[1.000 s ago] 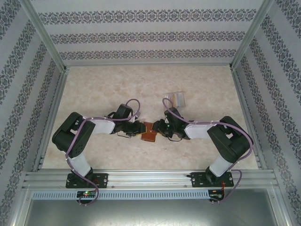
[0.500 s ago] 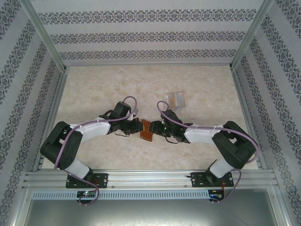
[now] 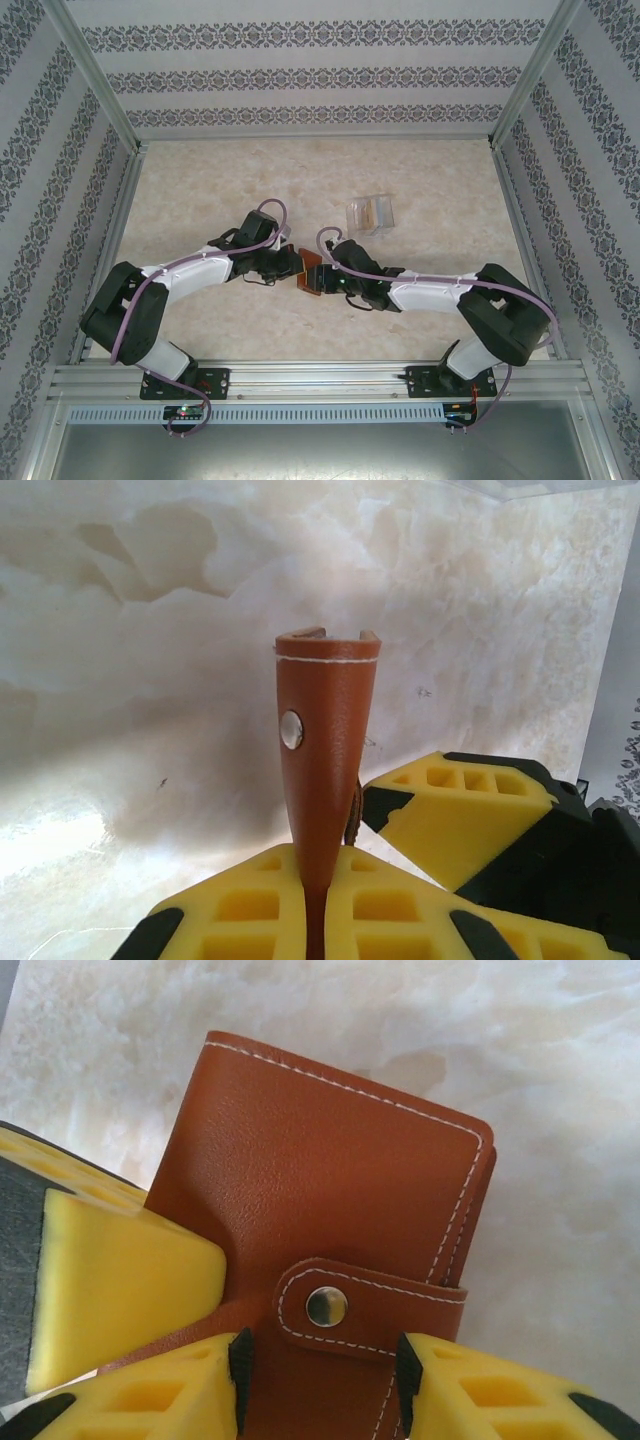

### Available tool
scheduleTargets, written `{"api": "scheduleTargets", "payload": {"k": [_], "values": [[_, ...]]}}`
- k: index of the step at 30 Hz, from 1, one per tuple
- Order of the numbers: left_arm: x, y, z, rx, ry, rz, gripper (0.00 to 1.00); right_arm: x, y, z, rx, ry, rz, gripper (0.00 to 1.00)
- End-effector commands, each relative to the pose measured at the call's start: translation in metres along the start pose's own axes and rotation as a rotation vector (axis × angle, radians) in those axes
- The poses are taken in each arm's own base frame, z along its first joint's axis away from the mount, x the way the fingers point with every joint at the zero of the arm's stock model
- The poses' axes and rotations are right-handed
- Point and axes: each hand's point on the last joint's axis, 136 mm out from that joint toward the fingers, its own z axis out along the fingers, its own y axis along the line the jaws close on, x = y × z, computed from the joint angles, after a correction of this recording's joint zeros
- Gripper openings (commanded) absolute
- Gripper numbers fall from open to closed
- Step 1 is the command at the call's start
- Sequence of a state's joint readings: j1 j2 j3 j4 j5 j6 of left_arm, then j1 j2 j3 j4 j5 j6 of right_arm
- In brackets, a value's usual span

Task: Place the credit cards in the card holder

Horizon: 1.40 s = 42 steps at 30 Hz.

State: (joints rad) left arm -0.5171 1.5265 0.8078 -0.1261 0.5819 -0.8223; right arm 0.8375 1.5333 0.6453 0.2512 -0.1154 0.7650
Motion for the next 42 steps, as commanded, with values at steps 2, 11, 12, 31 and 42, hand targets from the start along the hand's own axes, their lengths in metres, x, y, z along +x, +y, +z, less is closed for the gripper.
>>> {"api": "scheduleTargets", "payload": {"k": [2, 11, 12, 31, 42], "values": [[0.004, -0.034, -0.006, 0.148, 0.039, -0.005, 0.0, -0.012, 0.004, 0.003, 0.029, -0.05, -0.069, 0.45], [0.006, -0.027, -0.005, 0.113, 0.046, -0.024, 0.0, -0.022, -0.017, -0.006, 0.194, -0.065, -0.062, 0.23], [0.006, -0.024, -0.004, 0.105, 0.042, -0.028, 0.0, -0.022, -0.019, -0.008, 0.204, -0.068, -0.055, 0.22], [-0.003, 0.007, -0.002, -0.053, -0.02, 0.024, 0.1, -0.015, -0.061, -0.04, 0.3, -0.086, 0.024, 0.0], [-0.008, 0.018, -0.005, -0.131, -0.011, 0.094, 0.77, -0.022, -0.034, -0.039, 0.169, -0.077, 0.026, 0.0]]}}
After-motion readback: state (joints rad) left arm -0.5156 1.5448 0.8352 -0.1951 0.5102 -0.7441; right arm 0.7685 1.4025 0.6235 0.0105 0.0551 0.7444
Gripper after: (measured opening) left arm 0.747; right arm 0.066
